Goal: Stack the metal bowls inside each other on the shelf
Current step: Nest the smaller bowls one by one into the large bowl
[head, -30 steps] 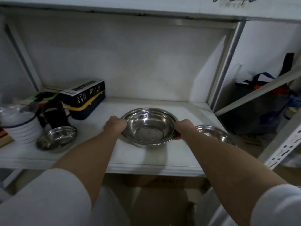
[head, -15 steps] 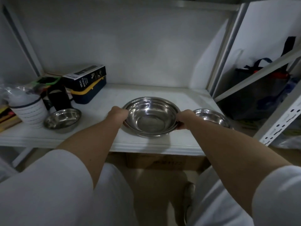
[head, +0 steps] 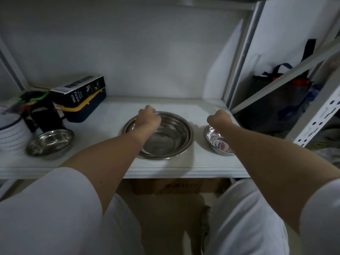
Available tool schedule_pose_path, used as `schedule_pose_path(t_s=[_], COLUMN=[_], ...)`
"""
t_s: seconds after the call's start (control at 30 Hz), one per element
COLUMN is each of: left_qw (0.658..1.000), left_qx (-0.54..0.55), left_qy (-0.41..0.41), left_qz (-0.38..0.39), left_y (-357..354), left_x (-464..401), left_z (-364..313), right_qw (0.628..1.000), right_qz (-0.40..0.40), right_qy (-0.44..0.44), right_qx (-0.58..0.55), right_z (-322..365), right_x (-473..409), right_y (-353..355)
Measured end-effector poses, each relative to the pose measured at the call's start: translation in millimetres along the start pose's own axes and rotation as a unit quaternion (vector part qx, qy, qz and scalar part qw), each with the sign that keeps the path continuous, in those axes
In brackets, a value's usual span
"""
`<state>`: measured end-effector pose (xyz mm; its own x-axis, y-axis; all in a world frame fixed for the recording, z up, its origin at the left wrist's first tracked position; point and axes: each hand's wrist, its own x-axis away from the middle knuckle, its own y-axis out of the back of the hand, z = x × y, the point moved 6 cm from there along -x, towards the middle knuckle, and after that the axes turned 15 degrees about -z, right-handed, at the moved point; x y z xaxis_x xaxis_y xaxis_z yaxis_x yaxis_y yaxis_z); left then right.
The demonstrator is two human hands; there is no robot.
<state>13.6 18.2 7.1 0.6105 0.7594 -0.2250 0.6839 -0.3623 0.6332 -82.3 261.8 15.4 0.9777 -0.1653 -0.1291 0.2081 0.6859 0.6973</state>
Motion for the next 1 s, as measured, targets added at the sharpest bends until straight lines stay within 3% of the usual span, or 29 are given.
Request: schedule_pose_path(t_s=[0.23,0.33,0.47,0.7,1.0], left_qw=[0.989,0.978,0.968,0.957,0.99], left_qx=[0.054,0.018,-0.061,-0.146,-0.045], left_qy=[-0.097,-0.15,-0.161,-0.179,-0.118], left_qz=[0.097,0.141,0.184,0.173,0.063], left_y=[-76.5,-111.2,-153.2,-175.6,-110.8], left_x=[30.2,45.7,54.7,62.8,18.0], left_z=[-69.5,-96.5,-105.9,-108.8,-118.0], right_qw=[0.999,0.998,0.995,0.994,0.998], right_qz=[-0.021,-0.024,-0.013,-0.012,-0.064], right_qy=[-0.029,-0.041,-0.076,-0.089,-0.016], right_qx=[0.025,0.038,0.058,0.061,-0.02], right_z=[-41.9,-57.9,-81.8,-101.7,-46.0], right_x=[-38.1,-48.8,-57.4,-65.6,-75.0], right_y=[19.4,24.9,26.4,25.9,48.0])
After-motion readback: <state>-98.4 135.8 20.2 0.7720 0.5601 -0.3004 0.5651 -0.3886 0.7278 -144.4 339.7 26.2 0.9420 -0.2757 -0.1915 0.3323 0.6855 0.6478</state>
